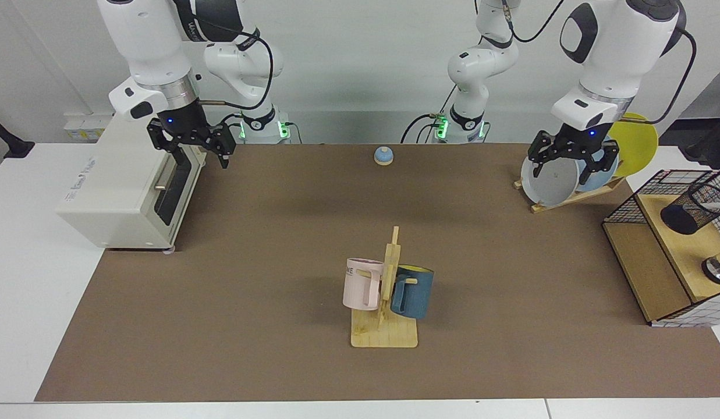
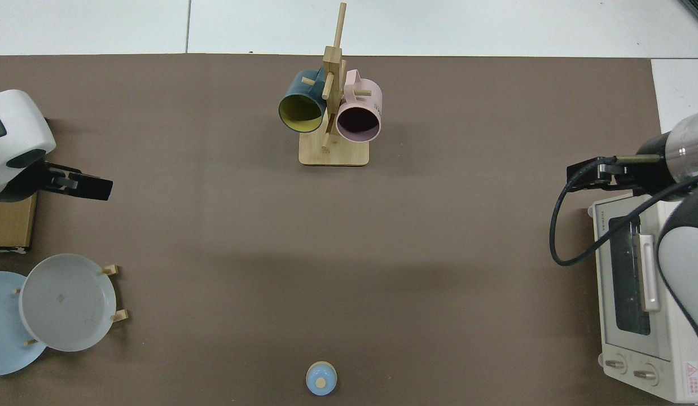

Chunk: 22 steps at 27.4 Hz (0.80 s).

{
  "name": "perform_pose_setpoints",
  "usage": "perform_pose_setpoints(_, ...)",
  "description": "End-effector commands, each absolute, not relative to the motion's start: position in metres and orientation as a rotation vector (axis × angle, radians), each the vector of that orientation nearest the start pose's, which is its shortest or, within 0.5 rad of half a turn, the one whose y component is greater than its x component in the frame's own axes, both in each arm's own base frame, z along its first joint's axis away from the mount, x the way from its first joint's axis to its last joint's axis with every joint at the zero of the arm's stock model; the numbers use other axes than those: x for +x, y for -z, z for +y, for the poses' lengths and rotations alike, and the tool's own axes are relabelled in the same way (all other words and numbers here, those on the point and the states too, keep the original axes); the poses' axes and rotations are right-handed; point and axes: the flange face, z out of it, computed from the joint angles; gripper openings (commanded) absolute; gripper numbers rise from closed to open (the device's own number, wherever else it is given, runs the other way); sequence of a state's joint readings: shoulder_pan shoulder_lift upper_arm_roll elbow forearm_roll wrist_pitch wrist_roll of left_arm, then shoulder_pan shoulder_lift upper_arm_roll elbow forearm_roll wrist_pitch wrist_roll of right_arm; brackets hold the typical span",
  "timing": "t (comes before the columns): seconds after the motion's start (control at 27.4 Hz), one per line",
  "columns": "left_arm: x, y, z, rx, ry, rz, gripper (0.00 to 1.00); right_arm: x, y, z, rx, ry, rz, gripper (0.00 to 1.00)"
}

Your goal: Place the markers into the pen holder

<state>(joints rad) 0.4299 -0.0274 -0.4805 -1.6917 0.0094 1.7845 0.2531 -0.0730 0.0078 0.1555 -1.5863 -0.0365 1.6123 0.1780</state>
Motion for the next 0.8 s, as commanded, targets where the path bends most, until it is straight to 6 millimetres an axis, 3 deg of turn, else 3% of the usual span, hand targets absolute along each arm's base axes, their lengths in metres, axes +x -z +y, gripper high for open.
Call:
perform_pose_setpoints(0.0,0.557,-0.608,-0.041,-3.099,0.12,0.432,1.0,0.554,-0.617,0.039,-3.148,0.061,0.18,1.0)
perform_pose_setpoints(0.22,0.554,-0.627,-0.049,-3.109,0.115,0.432,1.0,0.554,-0.617,0.039,-3.148,0.061,0.18,1.0)
perform_pose_setpoints(0.36,0.553,-0.627,-0.067,-3.118,0.106,0.399,1.0,0.554,-0.616,0.039,-3.148,0.056,0.18,1.0)
perform_pose_setpoints(0.77,0.544,-0.632,-0.084,-3.131,0.098,0.337,1.0,0.554,-0.617,0.039,-3.148,0.061,0.18,1.0)
